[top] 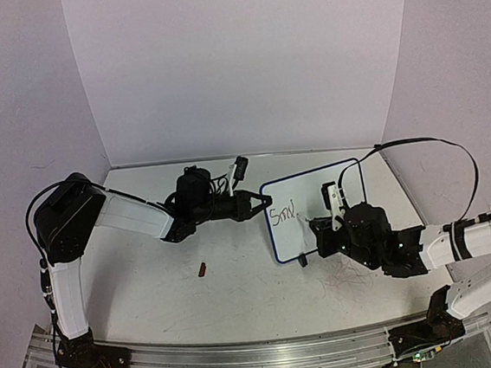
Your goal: Write a sentence on the whiteboard
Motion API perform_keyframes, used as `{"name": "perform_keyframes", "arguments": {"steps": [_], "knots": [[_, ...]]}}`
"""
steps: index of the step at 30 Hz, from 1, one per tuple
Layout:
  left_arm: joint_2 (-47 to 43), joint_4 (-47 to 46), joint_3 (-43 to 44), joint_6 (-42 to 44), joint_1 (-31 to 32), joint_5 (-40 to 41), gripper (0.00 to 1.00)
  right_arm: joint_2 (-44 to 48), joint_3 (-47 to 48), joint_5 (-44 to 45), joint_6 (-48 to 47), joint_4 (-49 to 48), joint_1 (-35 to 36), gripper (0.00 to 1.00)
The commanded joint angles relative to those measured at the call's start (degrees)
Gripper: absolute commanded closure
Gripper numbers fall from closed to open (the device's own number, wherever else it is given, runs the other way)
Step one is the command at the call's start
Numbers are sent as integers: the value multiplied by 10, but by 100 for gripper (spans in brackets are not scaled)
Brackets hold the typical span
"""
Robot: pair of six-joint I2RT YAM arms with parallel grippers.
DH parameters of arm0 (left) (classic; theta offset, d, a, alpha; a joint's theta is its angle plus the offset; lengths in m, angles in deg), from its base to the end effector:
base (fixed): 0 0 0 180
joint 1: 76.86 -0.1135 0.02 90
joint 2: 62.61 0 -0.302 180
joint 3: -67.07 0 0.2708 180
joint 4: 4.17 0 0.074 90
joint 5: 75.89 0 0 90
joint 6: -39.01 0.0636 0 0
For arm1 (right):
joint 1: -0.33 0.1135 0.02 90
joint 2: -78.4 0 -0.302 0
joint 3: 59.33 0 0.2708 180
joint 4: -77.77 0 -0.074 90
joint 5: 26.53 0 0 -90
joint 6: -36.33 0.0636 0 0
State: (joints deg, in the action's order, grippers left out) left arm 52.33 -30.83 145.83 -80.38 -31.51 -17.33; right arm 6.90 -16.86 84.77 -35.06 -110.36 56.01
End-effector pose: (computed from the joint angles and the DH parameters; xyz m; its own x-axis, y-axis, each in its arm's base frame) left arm 0.3225 -0.3736 0.2063 -0.5766 -0.0121 -0.8170 0.7868 0.2613 -0.5592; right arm 0.1800 0.2227 0.2209 -0.3751 -0.0221 -0.9267 -0.4837 0.8575 0.1753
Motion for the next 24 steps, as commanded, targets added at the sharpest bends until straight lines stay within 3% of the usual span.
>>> {"name": "perform_keyframes", "arguments": {"steps": [1,24], "knots": [[-28,13,-2,8,-2,6,100,-3,9,0,-11,-38,1,100],[-31,14,-4,11,-1,4,100,-42,22,49,-10,-32,-5,100]]}}
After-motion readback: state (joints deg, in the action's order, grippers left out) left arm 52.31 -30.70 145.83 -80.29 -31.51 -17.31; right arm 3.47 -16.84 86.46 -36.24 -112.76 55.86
